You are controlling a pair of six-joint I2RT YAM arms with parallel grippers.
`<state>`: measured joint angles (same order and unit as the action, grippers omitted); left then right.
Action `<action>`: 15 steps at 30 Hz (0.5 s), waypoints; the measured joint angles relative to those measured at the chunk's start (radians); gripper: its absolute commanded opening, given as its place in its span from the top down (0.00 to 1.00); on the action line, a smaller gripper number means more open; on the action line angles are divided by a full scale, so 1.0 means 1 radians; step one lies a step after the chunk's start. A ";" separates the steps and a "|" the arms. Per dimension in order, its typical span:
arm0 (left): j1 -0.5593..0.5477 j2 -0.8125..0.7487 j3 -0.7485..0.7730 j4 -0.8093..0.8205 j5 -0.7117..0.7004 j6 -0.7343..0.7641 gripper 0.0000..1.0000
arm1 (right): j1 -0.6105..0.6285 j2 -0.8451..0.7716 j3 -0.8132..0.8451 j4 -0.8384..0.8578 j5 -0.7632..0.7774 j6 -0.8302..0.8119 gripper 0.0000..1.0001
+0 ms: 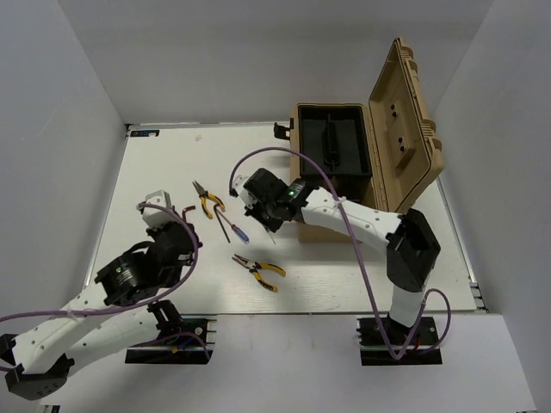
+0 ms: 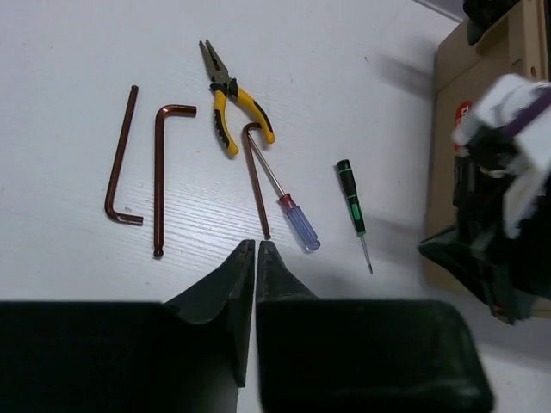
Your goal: Sort the tools into containers
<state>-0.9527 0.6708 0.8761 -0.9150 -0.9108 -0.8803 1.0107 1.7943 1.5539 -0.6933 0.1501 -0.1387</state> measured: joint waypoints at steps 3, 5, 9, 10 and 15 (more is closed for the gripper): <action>0.000 -0.062 -0.017 -0.008 0.002 0.010 0.48 | 0.010 0.061 0.004 0.031 0.005 0.007 0.89; 0.000 -0.080 -0.026 -0.009 0.006 0.015 0.30 | 0.021 0.109 0.018 0.038 0.005 0.011 0.85; 0.000 -0.113 -0.047 -0.007 0.016 0.035 0.20 | 0.041 0.216 0.085 0.046 0.031 0.036 0.74; 0.000 -0.123 -0.050 -0.007 0.015 0.037 0.19 | 0.046 0.247 0.111 0.048 0.050 0.045 0.74; 0.000 -0.194 -0.066 -0.020 0.006 0.047 0.19 | 0.050 0.393 0.251 0.068 0.166 0.074 0.66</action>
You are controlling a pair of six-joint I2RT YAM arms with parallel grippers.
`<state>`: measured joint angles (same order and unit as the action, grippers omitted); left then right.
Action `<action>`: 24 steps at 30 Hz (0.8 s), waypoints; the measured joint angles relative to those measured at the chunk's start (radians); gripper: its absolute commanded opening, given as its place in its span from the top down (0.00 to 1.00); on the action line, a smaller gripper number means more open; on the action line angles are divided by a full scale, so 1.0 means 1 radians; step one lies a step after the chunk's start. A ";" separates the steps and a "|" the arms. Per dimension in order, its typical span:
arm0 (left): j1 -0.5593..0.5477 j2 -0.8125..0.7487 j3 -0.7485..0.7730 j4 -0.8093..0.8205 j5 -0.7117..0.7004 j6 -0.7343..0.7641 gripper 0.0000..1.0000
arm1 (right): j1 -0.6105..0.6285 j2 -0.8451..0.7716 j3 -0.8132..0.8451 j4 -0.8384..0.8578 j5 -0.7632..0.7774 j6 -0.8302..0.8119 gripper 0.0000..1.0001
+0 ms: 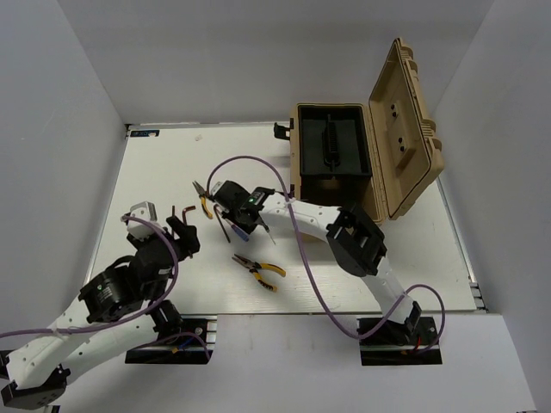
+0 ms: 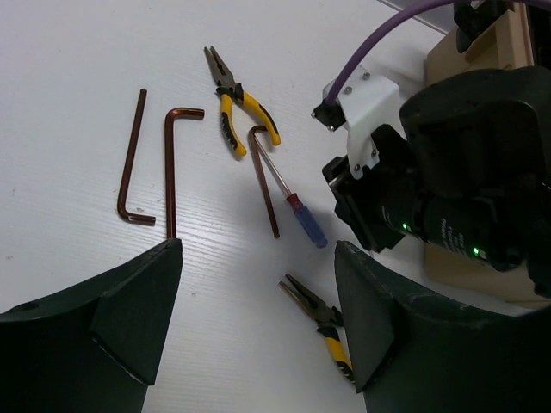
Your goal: Sort the tools into containers
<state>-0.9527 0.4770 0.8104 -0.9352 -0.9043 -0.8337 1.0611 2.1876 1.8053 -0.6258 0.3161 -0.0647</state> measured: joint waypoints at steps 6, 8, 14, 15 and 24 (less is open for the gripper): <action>0.000 -0.063 -0.042 -0.023 -0.005 0.005 0.17 | -0.019 0.087 0.089 0.005 0.106 0.006 0.54; 0.000 -0.070 -0.046 -0.027 -0.006 0.006 0.17 | -0.030 0.097 0.106 0.005 0.124 0.006 0.53; 0.000 -0.066 -0.046 -0.026 -0.011 0.011 0.17 | -0.061 0.102 0.121 0.005 0.150 0.006 0.50; 0.000 -0.064 -0.046 -0.026 -0.012 0.013 0.17 | -0.066 0.106 0.127 0.004 0.151 0.006 0.50; 0.000 -0.060 -0.046 -0.026 -0.013 0.014 0.16 | -0.087 0.163 0.158 -0.016 0.119 0.028 0.50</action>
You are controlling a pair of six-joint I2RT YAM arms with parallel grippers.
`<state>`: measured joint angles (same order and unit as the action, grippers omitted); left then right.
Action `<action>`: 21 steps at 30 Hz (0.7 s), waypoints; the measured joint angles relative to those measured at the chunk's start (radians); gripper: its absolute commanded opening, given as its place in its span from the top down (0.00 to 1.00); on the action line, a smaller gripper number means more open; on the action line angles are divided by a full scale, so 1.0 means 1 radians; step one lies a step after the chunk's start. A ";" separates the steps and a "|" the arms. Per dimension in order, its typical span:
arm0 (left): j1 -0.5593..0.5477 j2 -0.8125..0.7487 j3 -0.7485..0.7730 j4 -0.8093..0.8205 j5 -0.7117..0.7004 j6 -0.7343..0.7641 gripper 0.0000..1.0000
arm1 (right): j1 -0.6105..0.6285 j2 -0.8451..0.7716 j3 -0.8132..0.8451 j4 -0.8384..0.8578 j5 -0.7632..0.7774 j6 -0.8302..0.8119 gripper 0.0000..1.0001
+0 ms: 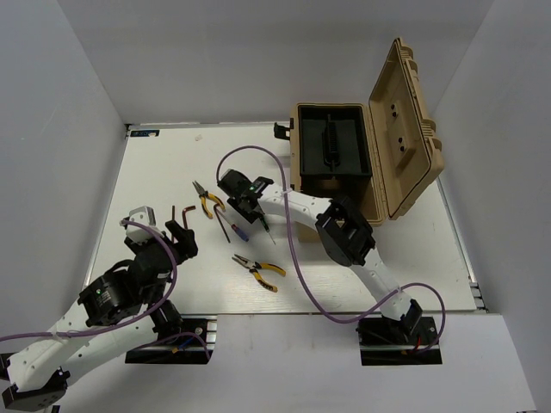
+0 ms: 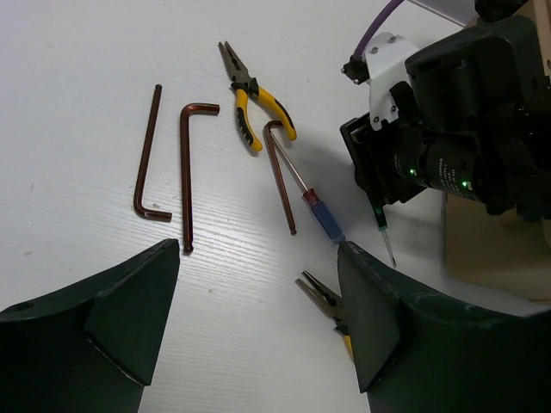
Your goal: Sort the tools into containers
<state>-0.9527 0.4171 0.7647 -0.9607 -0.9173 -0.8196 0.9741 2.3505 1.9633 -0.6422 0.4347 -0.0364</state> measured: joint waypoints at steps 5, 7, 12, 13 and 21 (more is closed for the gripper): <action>0.000 0.000 0.000 0.000 0.000 0.000 0.16 | -0.008 0.014 0.019 -0.013 -0.032 0.008 0.50; 0.000 0.000 0.000 0.000 0.000 0.000 0.16 | -0.013 0.016 0.029 -0.020 -0.063 0.010 0.50; 0.000 0.000 0.000 0.000 0.000 0.000 0.16 | -0.035 0.043 0.079 -0.052 -0.156 0.035 0.51; 0.000 0.000 0.000 0.000 -0.001 0.000 0.16 | -0.040 0.046 0.086 -0.058 -0.175 0.039 0.51; 0.000 0.000 0.000 0.000 -0.010 0.000 0.16 | -0.066 0.048 0.095 -0.085 -0.284 0.062 0.54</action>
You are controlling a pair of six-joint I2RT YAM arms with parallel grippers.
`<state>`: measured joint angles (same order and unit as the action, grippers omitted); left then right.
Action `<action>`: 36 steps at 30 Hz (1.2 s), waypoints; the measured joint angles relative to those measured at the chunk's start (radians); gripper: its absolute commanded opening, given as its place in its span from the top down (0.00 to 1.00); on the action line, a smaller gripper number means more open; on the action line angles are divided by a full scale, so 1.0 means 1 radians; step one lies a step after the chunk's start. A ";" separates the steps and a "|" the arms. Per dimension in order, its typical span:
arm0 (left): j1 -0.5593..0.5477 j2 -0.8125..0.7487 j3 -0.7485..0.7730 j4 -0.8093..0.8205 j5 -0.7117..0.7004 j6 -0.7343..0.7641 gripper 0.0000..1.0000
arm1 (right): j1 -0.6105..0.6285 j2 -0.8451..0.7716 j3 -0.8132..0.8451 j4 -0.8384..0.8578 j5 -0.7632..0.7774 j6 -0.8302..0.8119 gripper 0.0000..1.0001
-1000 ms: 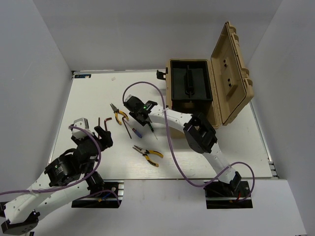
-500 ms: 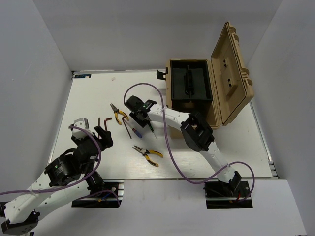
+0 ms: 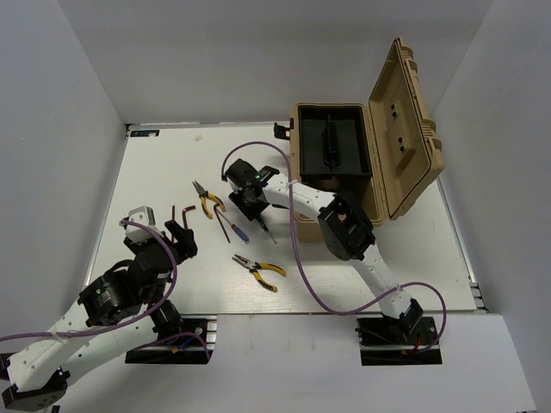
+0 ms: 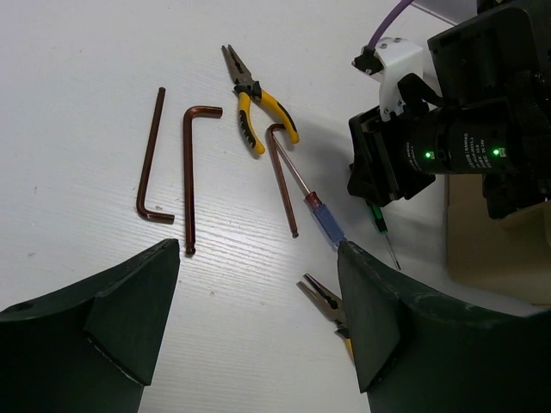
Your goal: Sort the tools into containers
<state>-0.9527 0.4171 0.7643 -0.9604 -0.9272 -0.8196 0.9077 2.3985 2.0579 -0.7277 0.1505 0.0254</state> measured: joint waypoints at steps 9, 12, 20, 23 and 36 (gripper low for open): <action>0.000 0.000 0.000 0.000 -0.001 0.004 0.16 | 0.003 0.000 0.003 -0.034 -0.057 -0.001 0.82; 0.000 0.006 -0.005 0.015 0.002 0.018 0.18 | 0.003 0.000 0.003 -0.035 -0.075 -0.002 0.99; 0.000 0.115 -0.014 0.082 0.079 0.050 0.35 | -0.002 -0.001 0.052 -0.097 -0.208 -0.001 1.00; 0.000 0.139 -0.033 0.128 0.135 0.051 0.56 | -0.003 -0.014 0.095 -0.103 -0.266 0.005 1.00; 0.000 0.297 -0.117 0.336 0.294 -0.026 0.31 | -0.058 -0.251 0.280 -0.072 -0.209 0.017 1.00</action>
<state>-0.9527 0.7143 0.6476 -0.6247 -0.6331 -0.8459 0.8497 2.1475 2.3379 -0.8001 -0.0589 0.0422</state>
